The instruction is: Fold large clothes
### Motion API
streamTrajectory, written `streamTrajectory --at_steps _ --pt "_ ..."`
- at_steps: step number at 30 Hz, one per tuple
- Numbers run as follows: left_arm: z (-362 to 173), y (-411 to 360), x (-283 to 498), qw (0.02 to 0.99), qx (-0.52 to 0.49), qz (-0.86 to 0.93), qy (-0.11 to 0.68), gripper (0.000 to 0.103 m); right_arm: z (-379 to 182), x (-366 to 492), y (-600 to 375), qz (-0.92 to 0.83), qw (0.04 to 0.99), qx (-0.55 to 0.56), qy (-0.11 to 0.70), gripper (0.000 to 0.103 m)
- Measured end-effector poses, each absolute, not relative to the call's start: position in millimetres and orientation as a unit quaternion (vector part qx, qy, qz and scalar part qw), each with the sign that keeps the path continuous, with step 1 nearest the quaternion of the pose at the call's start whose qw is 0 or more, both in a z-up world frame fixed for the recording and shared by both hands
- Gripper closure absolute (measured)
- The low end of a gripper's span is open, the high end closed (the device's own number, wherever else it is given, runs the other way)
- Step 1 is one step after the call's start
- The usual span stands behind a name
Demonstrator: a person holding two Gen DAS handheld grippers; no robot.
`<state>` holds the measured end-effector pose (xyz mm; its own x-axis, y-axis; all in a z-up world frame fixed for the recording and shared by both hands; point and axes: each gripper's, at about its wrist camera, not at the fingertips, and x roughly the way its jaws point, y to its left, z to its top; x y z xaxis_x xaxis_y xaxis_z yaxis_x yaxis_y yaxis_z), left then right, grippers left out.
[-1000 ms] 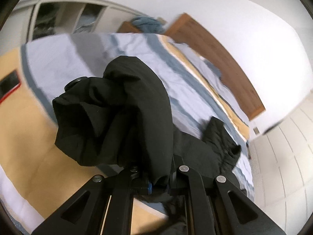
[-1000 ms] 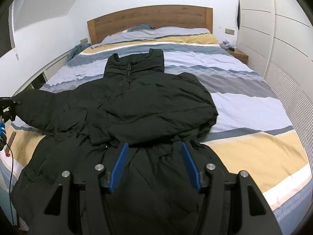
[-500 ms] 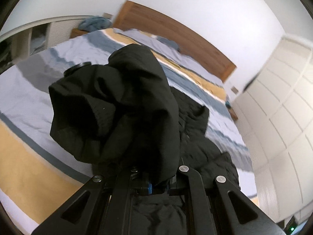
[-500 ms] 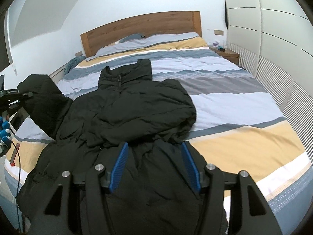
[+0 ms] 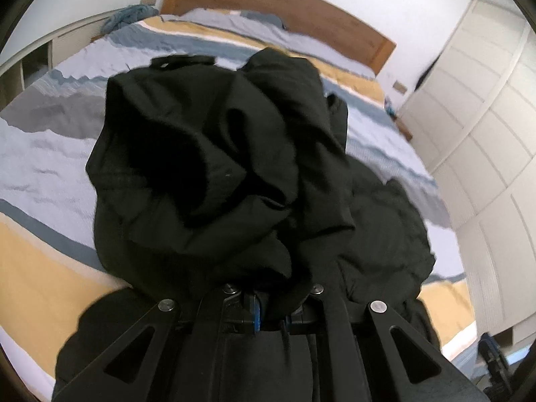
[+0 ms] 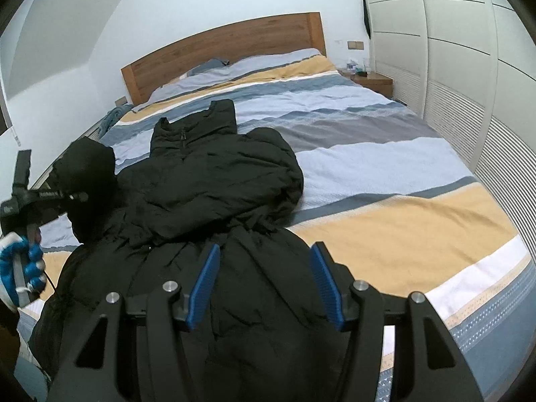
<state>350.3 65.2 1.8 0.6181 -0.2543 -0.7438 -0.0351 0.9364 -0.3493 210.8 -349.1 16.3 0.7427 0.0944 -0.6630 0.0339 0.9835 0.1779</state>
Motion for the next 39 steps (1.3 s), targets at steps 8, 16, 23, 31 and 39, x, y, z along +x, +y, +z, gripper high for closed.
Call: streamTrajectory --at_steps 8,16,23,31,39 --pt "-16 35 335 0.871 -0.153 -0.070 0.462 0.065 15 207 -356 0.018 0.928 0.095 0.359 0.048" --pt "-1 27 310 0.872 -0.132 -0.074 0.465 0.062 27 193 -356 0.024 0.931 0.094 0.351 0.048" --pt "40 60 295 0.892 -0.118 -0.046 0.433 0.046 42 196 -333 0.051 0.933 0.075 0.347 0.048" --pt "59 109 309 0.905 -0.109 -0.019 0.412 0.037 50 249 -261 0.115 0.930 0.028 0.348 0.048" --pt "29 121 384 0.916 -0.074 -0.024 0.394 0.036 33 342 -167 0.189 0.922 -0.034 0.336 0.048"
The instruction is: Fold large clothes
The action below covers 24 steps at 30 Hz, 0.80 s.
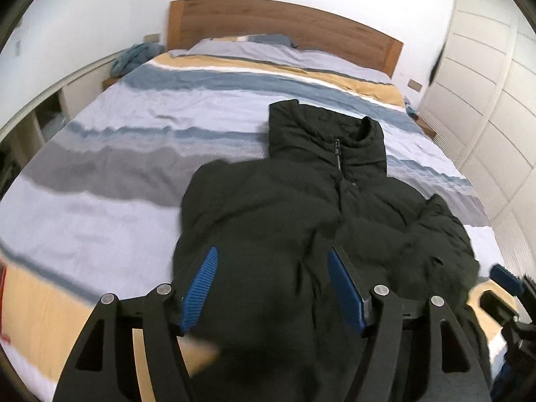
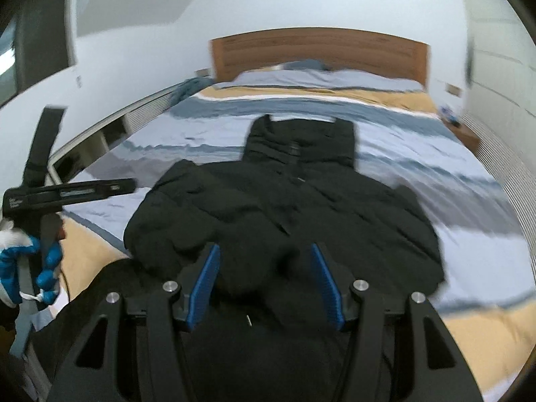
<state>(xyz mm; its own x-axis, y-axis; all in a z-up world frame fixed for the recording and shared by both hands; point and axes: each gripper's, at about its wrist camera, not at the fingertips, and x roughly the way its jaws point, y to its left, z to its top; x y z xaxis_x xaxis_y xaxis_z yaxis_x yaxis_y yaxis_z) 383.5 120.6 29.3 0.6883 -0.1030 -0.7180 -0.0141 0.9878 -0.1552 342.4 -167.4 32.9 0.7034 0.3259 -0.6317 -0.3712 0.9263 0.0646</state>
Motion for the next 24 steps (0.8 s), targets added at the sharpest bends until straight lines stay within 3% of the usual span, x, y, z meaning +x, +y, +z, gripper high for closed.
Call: streamTrajectory --at_steps 5,10,24 --pt "-10 110 435 0.915 -0.050 -0.046 0.398 0.036 -6 398 -130 0.213 0.916 -0.059 0.335 0.048" --pt "-51 107 429 0.895 -0.021 -0.050 0.442 0.035 -50 418 -127 0.212 0.893 -0.061 0.392 0.048" --pt "-44 113 376 0.855 -0.008 -0.059 0.515 0.030 -58 385 -133 0.199 0.828 -0.082 0.517 0.048"
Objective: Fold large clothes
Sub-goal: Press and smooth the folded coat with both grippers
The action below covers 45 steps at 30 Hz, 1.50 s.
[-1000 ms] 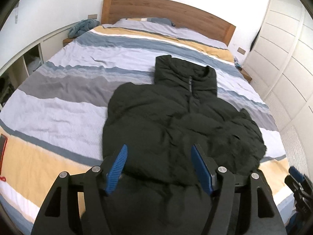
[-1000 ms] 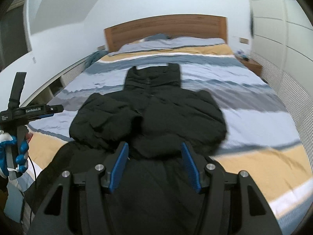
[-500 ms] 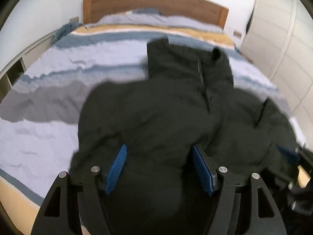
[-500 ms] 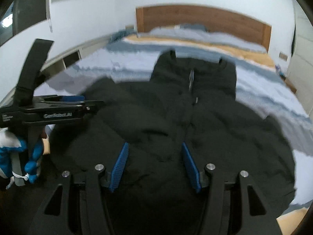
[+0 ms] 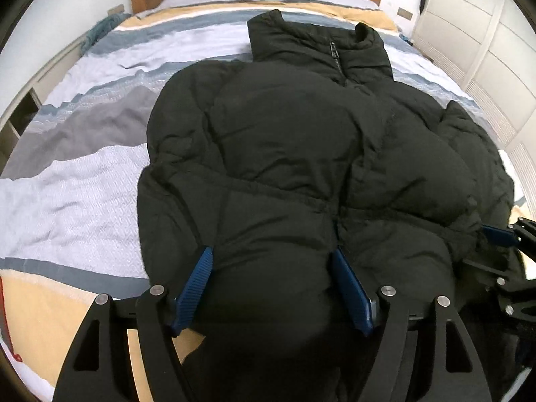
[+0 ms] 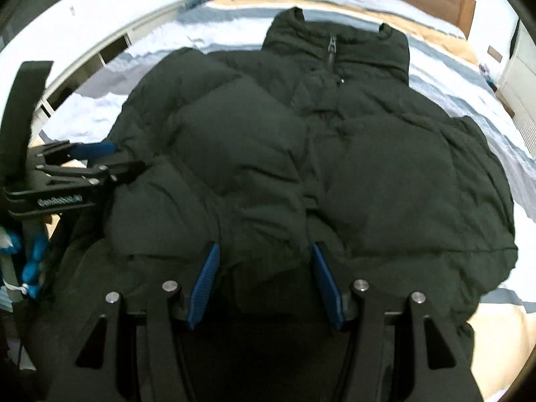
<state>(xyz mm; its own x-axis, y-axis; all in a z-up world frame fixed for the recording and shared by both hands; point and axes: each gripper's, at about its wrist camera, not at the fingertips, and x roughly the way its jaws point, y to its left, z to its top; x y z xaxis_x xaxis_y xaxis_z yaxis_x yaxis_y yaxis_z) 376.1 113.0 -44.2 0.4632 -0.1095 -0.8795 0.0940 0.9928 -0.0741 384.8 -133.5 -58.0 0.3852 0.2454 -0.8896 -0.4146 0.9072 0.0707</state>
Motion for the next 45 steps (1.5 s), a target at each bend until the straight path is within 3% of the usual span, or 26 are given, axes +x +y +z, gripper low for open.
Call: streamTrajectory --at_steps 13,20,26,45 --pt "1 148 435 0.869 0.030 -0.082 0.487 0.030 -1 412 -119 0.134 0.822 -0.103 0.544 0.048" --pt "-30 111 453 0.857 0.038 -0.057 0.511 0.030 -40 425 -116 0.156 0.809 -0.112 0.555 0.048" --pt "-59 94 446 0.843 0.043 -0.018 0.536 0.022 -59 428 -128 0.191 0.802 -0.107 0.556 0.048" --pt "-62 83 437 0.832 0.054 0.026 0.552 0.021 -59 417 -155 0.231 0.786 -0.106 0.563 0.048"
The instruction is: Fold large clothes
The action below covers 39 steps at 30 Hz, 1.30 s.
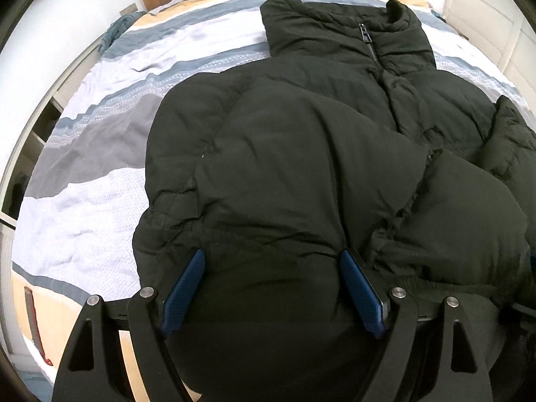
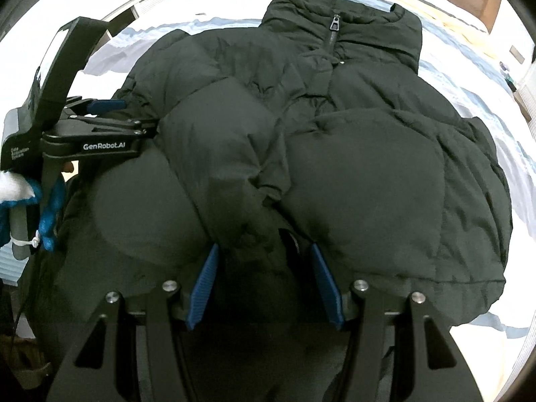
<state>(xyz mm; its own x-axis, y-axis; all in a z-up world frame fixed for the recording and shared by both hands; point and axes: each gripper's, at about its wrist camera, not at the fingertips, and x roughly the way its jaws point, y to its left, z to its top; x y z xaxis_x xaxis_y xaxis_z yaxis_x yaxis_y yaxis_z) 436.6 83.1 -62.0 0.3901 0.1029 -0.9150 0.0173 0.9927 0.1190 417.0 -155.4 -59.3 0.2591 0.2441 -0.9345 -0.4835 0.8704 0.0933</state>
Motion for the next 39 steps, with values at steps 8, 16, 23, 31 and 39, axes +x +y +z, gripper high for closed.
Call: streamTrajectory --at_steps 8,16,23,31,39 --pt "-36 103 443 0.828 0.034 0.009 0.560 0.021 -40 434 -174 0.225 0.793 -0.105 0.557 0.048" --pt "-2 152 504 0.839 -0.026 0.014 0.543 0.009 -15 504 -216 0.179 0.825 -0.101 0.526 0.048" --pt "10 167 614 0.840 -0.037 -0.027 0.541 0.004 -3 609 -251 0.155 0.848 -0.056 0.503 0.042" --pt "-25 171 726 0.827 -0.149 -0.066 0.538 0.004 -15 737 -269 0.151 0.862 0.030 0.483 0.037" --pt "-59 169 786 0.822 -0.233 -0.062 0.515 0.004 -41 829 -270 0.146 0.863 0.111 0.470 0.036"
